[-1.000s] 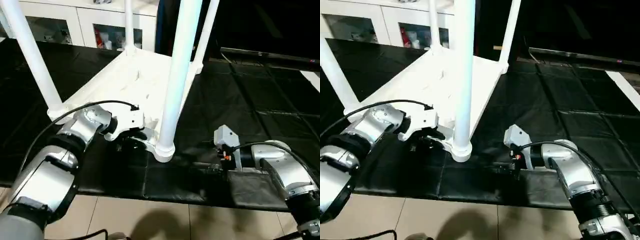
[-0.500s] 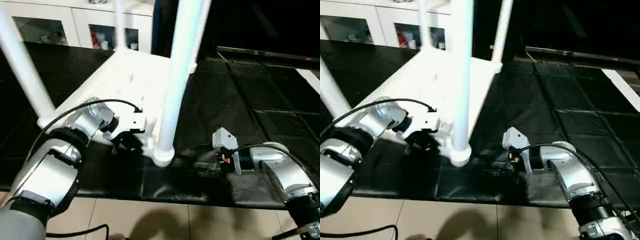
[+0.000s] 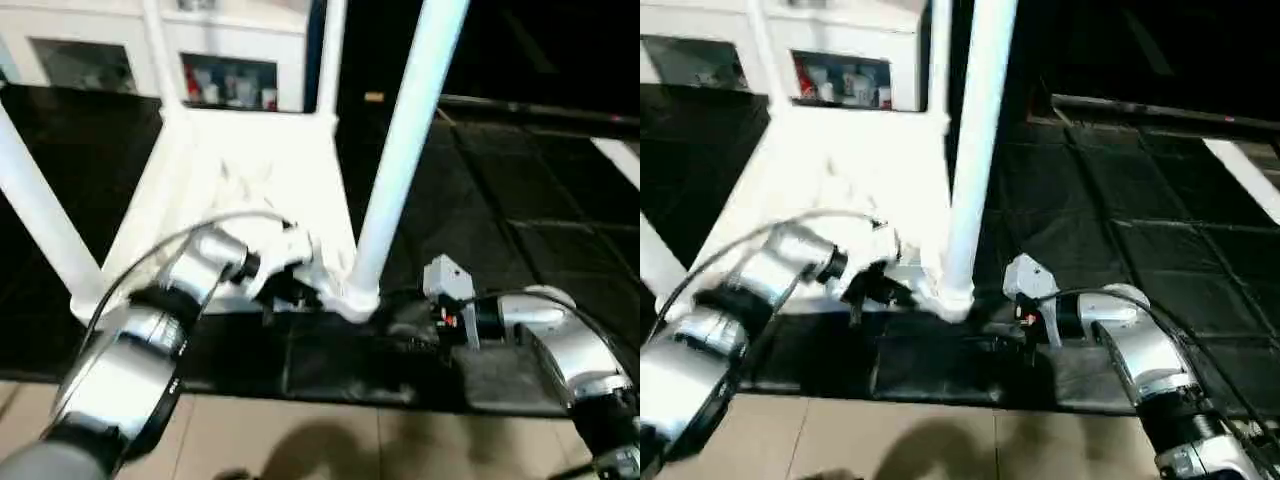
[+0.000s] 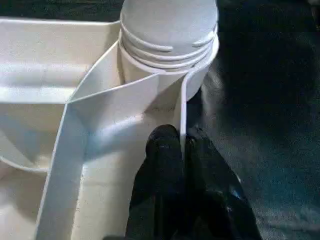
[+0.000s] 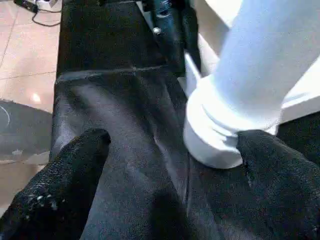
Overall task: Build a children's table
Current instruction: Rotate table base, then rotate leg to tighten
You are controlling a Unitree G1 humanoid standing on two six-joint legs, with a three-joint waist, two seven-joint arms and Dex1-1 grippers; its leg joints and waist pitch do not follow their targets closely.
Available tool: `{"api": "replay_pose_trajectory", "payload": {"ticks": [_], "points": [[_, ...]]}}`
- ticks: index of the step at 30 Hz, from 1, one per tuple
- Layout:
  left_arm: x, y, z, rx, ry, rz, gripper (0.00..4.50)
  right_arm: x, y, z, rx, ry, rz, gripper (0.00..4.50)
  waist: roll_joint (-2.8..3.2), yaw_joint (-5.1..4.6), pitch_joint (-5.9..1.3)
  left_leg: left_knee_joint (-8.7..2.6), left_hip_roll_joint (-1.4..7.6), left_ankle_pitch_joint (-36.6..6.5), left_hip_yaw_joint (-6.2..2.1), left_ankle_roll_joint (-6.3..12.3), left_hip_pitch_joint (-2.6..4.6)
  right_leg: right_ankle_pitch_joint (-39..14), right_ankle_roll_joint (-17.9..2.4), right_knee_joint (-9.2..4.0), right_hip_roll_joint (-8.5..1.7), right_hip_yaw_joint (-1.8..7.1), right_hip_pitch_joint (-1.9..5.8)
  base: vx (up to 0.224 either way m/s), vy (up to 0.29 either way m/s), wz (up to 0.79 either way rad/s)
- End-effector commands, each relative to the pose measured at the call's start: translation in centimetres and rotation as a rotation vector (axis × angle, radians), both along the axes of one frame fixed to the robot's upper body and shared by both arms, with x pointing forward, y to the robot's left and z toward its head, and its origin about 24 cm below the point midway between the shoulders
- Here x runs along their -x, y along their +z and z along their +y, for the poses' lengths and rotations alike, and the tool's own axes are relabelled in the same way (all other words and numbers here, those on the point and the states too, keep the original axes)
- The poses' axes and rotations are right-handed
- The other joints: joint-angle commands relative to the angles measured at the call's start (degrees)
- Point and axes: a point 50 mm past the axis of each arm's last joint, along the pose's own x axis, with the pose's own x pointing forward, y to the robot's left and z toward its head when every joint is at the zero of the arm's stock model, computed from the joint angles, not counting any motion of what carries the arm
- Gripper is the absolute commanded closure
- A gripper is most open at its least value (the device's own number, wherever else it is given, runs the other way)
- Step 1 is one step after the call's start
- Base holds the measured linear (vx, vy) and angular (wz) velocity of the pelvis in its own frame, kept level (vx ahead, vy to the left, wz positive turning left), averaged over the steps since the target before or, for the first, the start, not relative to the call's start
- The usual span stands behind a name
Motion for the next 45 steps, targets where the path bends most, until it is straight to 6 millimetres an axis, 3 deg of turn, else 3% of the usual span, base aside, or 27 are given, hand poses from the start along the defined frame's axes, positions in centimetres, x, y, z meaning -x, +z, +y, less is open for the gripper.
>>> {"api": "replay_pose_trajectory", "payload": {"ticks": [1, 7, 11, 19, 22, 25, 31, 32, 37, 45], "points": [[1.0, -1.2, 0.1, -0.037, -0.066, 0.036, 4.47, -0.3, 0.5, -0.2, -0.008, -0.011, -0.026, 0.0, 0.22, 0.44, -3.94, -3.68, 4.16, -10.4, -2.12, 3.31, 0.49, -16.7, -8.3, -5.4, -6.92, 4.21, 2.97, 0.0, 0.0, 0.0], [1.0, -1.0, 0.2, -0.003, -0.043, 0.036, 4.47, -0.8, 0.7, -0.3, -0.013, -0.054, -0.055, 0.0, 0.42, 0.5, -4.03, -3.78, 4.21, -11.0, -2.19, 2.43, 0.54, -17.9, -7.9, -5.44, -7.17, 4.26, 2.92, 0.0, 0.0, 0.0], [1.5, -1.1, 0.8, -0.007, -0.07, 0.002, 4.47, -1.0, 1.2, -0.6, -0.036, -0.072, -0.057, 0.0, 0.49, 0.33, -4.07, -3.9, 4.37, -10.5, -2.23, 2.47, 0.41, -15.2, -8.8, -4.99, -7.05, 4.33, 2.95, 0.0, 0.0, 0.0], [1.5, -1.0, 1.0, 0.035, -0.025, 0.011, 4.47, -1.0, 1.0, -0.6, -0.027, -0.074, -0.064, 0.0, 0.43, 0.17, -3.97, -3.8, 4.06, -11.0, -2.11, 2.48, 0.5, -19.2, -7.2, -5.57, -7.06, 4.23, 2.83, 0.0, 0.0, 0.0], [1.4, -0.8, 1.3, 0.039, -0.008, 0.011, 3.95, -1.1, 1.0, -0.5, -0.025, -0.079, -0.073, 0.0, 0.4, 0.09, -4.02, -3.82, 4.11, -10.7, -2.14, 2.53, 0.45, -18.6, -7.4, -5.42, -7.04, 4.26, 2.82, 0.0, 0.0, 0.0], [1.3, -0.6, 1.8, 0.028, 0.005, -0.006, 3.95, -1.2, 1.0, -0.5, -0.025, -0.088, -0.085, 0.0, 0.53, 0.06, -4.01, -3.85, 4.17, -10.7, -2.12, 2.53, 0.44, -17.7, -7.9, -5.39, -6.98, 4.25, 2.74, 0.0, 0.0, 0.0], [1.3, -0.4, 2.4, 0.041, 0.008, 0.015, 3.95, -1.2, 0.9, -0.5, -0.039, -0.108, -0.075, 0.0, 0.5, 0.03, -3.94, -3.92, 4.1, -11.5, -2.13, 2.22, 0.58, -19.9, -7.0, -5.59, -7.01, 4.3, 2.66, 0.0, 0.0, 0.0], [1.4, -0.4, 2.5, 0.039, 0.009, 0.018, 4.24, -1.2, 0.9, -0.5, -0.037, -0.106, -0.073, 0.0, 0.52, 0.04, -3.95, -3.92, 4.12, -11.3, -2.14, 2.24, 0.57, -19.6, -7.1, -5.56, -7.04, 4.32, 2.66, 0.0, 0.0, 0.0], [1.5, -0.6, 3.1, 0.013, 0.019, 0.019, 4.4, -1.1, 0.8, -0.5, -0.035, -0.1, -0.076, 0.0, 0.39, -0.01, -3.97, -3.99, 4.23, -11.0, -2.17, 2.32, 0.47, -18.0, -7.6, -5.3, -7.03, 4.34, 2.71, 0.0, 0.0, 0.0], [1.8, -0.4, 2.9, 0.056, -0.015, 0.042, 4.4, -1.6, 1.0, -0.2, -0.086, -0.102, -0.072, 0.0, 0.39, -0.13, -3.94, -3.91, 4.13, -10.7, -2.04, 2.54, 0.38, -19.2, -7.5, -5.49, -7.05, 4.32, 2.69, 0.0, 0.0, 0.0]]}}
